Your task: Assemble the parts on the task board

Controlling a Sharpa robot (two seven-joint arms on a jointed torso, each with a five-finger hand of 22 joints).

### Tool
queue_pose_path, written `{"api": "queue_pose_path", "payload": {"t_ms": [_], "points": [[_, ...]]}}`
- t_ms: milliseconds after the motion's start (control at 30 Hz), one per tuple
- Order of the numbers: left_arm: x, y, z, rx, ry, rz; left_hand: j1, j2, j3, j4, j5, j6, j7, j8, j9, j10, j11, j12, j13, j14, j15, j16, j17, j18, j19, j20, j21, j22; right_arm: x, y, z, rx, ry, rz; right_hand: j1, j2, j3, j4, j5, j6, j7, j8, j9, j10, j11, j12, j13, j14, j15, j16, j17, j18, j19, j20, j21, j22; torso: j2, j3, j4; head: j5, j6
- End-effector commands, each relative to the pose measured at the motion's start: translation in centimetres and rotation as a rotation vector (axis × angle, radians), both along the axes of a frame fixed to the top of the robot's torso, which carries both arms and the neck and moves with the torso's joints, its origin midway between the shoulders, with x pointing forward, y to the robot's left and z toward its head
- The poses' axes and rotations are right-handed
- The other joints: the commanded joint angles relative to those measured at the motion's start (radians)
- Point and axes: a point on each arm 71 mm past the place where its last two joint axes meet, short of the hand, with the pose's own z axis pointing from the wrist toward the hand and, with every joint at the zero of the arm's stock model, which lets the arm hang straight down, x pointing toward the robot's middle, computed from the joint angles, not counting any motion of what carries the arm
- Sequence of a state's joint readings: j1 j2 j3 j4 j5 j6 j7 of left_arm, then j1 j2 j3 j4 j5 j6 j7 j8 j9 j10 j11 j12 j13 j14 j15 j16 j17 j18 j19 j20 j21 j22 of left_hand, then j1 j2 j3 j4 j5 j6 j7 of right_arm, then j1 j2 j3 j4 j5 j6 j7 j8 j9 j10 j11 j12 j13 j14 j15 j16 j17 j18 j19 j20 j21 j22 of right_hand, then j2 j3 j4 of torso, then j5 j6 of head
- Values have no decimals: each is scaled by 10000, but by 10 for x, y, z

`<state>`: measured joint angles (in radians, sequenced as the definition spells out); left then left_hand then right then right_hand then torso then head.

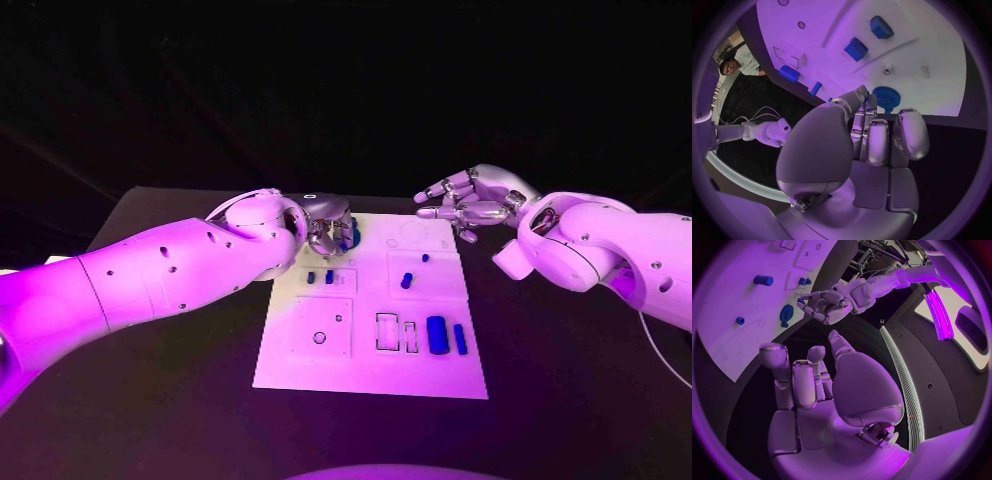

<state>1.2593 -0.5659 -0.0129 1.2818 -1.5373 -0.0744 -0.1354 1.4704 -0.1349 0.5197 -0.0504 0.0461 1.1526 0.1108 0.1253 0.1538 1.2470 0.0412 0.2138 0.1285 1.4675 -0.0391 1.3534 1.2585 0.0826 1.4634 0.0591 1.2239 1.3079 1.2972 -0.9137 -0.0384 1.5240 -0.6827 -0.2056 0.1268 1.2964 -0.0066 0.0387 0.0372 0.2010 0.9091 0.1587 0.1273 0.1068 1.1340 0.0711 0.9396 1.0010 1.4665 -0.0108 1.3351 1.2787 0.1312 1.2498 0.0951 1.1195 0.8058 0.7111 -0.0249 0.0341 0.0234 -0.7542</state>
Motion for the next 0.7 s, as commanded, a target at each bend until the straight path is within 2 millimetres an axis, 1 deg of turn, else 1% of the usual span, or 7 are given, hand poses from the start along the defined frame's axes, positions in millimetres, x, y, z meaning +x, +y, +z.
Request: {"api": "queue_pose_path", "payload": {"t_ms": [33,100,267,367,467,600,700], "points": [[0,6,3,-291,103,267,-128,20,53,-2,33,10,79,-53,-6,46,42,-40,28,362,47,22,-17,-142,239,27,65,488,0,1,0,-28,-75,124,-34,81,-42,-4,-8,-65,4,55,12,-12,-4,-15,-2,282,22,-45,7,85,-54,-8,-36,-5,-1,0,6,1,23],[1,12,2,-229,200,411,-157,17,65,-10,33,22,81,-57,-8,54,42,-48,35,361,47,20,-22,-143,237,31,72,496,0,1,0,-31,-76,122,-34,81,-42,-4,-8,-65,4,55,12,-12,-4,-15,-2,282,22,-45,7,85,-54,-8,-36,-5,6,-7,-16,19,2],[3,21,0,-86,380,623,-188,15,74,-14,33,34,81,-61,-10,61,42,-56,42,359,47,16,-30,-144,237,34,82,505,0,0,0,-39,-79,119,-34,81,-42,-4,-8,-65,4,55,12,-12,-4,-15,-2,282,22,-45,7,85,-54,-8,-36,-5,9,-18,-9,63,-7],[4,25,-1,8,476,727,-207,11,79,-19,33,41,81,-64,-11,65,41,-61,46,357,47,11,-39,-144,235,36,84,509,0,1,0,-39,-75,132,-34,81,-42,-4,-8,-65,4,55,12,-12,-4,-15,-2,282,22,-45,7,85,-54,-8,-36,-5,4,-11,-10,117,-55],[5,29,-3,99,567,810,-211,10,81,-20,33,42,80,-65,-11,66,41,-63,47,356,47,10,-41,-144,235,36,84,510,0,1,0,-39,-73,140,-34,81,-42,-4,-8,-65,4,55,12,-12,-4,-15,-2,282,22,-45,7,85,-54,-8,-36,-5,8,-4,-13,149,-40],[6,33,-5,218,703,892,-232,3,87,-29,33,54,77,-68,-13,75,37,-68,54,352,47,0,-57,-142,230,38,78,509,0,1,0,-40,-73,136,-34,81,-42,-4,-8,-65,4,55,12,-12,-4,-15,-2,282,22,-45,7,85,-54,-8,-36,-5,7,-14,-5,141,-67],[7,35,-7,281,811,962,-259,-10,89,-39,31,66,72,-71,-14,86,33,-73,63,343,46,-19,-86,-132,213,40,31,484,0,1,-1,-40,-72,134,-35,107,-50,7,-3,-72,6,66,15,-25,-3,-30,-31,278,22,-64,-11,89,-57,-8,-56,-31,10,-13,-10,179,-64]]}}
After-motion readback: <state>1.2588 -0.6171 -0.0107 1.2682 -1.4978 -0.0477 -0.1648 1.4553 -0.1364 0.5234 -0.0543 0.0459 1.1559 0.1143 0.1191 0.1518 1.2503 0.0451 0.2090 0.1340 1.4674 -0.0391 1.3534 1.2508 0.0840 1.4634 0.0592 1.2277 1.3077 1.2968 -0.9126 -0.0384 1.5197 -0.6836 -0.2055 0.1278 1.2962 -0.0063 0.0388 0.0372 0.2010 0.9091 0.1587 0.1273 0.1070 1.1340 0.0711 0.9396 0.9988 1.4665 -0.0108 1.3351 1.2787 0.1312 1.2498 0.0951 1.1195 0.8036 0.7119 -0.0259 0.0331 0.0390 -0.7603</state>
